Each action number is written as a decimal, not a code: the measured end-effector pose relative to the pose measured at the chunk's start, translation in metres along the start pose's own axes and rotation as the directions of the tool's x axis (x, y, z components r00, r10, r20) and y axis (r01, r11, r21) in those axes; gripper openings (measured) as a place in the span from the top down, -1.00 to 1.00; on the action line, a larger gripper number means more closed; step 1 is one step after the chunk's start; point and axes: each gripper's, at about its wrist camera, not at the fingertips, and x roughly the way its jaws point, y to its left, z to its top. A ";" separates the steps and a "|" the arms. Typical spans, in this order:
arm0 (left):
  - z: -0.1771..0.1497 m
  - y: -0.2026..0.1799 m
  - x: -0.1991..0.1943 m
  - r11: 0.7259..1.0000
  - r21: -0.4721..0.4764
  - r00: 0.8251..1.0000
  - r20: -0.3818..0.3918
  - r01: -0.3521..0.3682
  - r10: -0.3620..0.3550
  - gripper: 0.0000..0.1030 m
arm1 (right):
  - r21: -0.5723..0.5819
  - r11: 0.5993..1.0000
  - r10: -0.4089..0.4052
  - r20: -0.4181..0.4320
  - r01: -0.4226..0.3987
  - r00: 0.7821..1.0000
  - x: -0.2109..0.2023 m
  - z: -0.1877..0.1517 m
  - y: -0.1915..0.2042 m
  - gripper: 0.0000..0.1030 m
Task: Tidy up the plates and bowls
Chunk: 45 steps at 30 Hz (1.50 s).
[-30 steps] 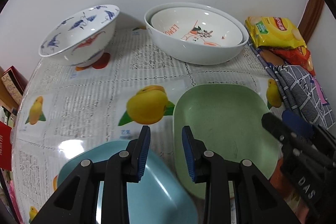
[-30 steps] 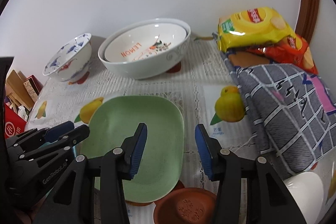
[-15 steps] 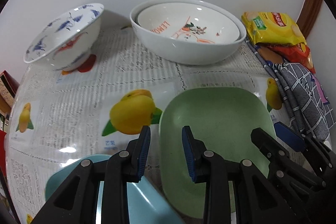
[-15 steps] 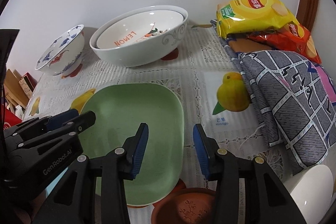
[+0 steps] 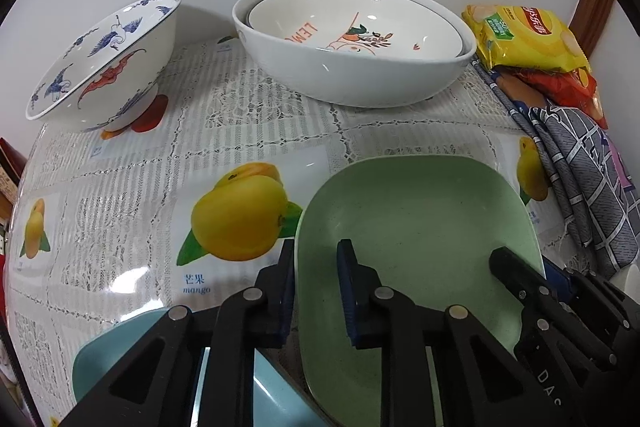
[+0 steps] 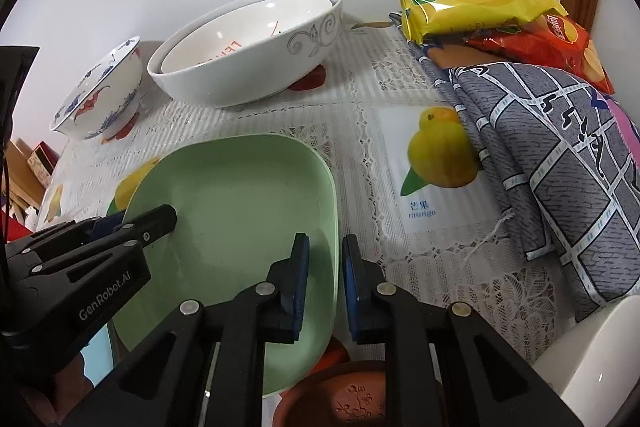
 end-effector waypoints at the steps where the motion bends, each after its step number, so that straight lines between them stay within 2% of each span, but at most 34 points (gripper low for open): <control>1: 0.000 -0.001 0.000 1.000 0.005 1.000 0.000 -0.002 0.002 0.61 | 0.000 1.000 -0.001 0.001 0.001 1.000 0.000 0.000 0.000 0.67; 11: -0.001 0.008 0.000 0.999 -0.016 0.999 0.030 0.034 -0.034 0.75 | 0.003 1.000 -0.011 0.028 0.011 1.000 0.001 -0.004 0.004 0.72; 14: 0.000 0.012 -0.001 0.998 -0.030 0.998 0.031 0.047 -0.046 0.77 | 0.029 0.999 0.013 0.035 -0.014 0.999 0.001 -0.003 0.001 0.80; 21: 0.001 0.017 -0.013 0.998 -0.043 0.998 0.047 0.038 -0.036 0.81 | 0.060 0.996 0.057 0.032 -0.059 0.998 -0.006 0.000 -0.002 0.86; 29: 0.000 0.025 -0.053 0.997 -0.055 0.995 0.088 0.053 -0.048 0.81 | 0.047 0.997 0.058 0.088 -0.062 0.994 -0.044 0.002 0.009 0.88; 35: -0.011 0.029 -0.098 0.996 -0.058 0.990 0.128 0.064 -0.057 0.81 | 0.041 0.997 0.056 0.127 -0.061 0.990 -0.090 -0.005 0.020 0.89; 45: -0.053 0.024 -0.168 0.996 -0.050 0.984 0.166 0.074 -0.065 0.81 | 0.065 0.997 0.040 0.160 -0.051 0.986 -0.168 -0.040 0.028 0.89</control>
